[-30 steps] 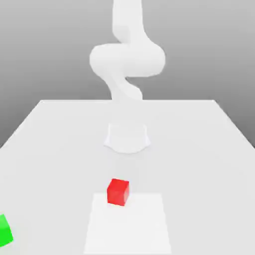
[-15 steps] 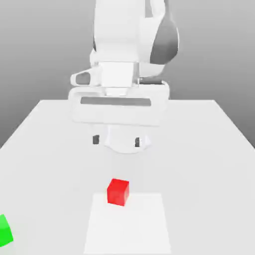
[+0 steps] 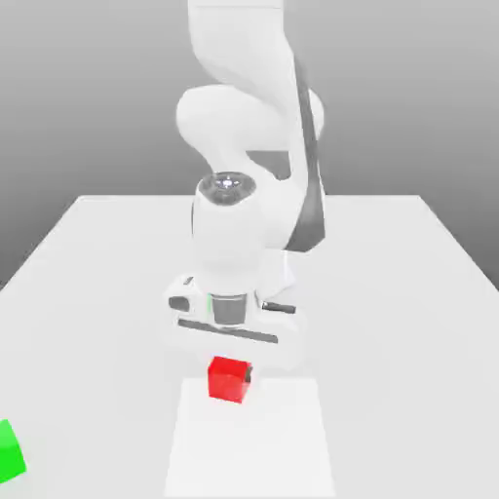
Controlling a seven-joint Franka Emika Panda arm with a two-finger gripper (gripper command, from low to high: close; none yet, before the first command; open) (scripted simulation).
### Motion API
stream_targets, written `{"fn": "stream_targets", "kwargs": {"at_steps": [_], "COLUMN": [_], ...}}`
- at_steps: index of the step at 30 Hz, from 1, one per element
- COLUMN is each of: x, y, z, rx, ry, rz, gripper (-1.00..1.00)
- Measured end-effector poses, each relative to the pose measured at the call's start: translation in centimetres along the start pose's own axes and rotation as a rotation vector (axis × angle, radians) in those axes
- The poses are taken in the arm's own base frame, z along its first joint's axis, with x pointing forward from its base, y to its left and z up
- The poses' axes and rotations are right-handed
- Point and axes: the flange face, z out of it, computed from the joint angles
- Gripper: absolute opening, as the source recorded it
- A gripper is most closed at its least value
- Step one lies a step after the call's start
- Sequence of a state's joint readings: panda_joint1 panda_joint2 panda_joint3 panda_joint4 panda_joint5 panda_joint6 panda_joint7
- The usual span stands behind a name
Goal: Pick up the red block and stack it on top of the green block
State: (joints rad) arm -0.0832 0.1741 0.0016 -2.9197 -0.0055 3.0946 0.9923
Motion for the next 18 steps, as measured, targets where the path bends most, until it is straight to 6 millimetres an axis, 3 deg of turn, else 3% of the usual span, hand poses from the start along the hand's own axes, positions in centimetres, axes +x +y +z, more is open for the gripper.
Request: {"fn": "stream_targets", "kwargs": {"at_steps": [9,12,18], "x": [0.1,3.1,12.6], "y": [0.0,-1.0,-1.7], "z": [-6.0,-7.1,-8.3], "rx": [-0.001,-0.004,-0.009], "ry": [0.000,0.004,0.011], "rz": [0.001,0.138,0.522], "gripper": [-1.00,-1.00,-1.00]}}
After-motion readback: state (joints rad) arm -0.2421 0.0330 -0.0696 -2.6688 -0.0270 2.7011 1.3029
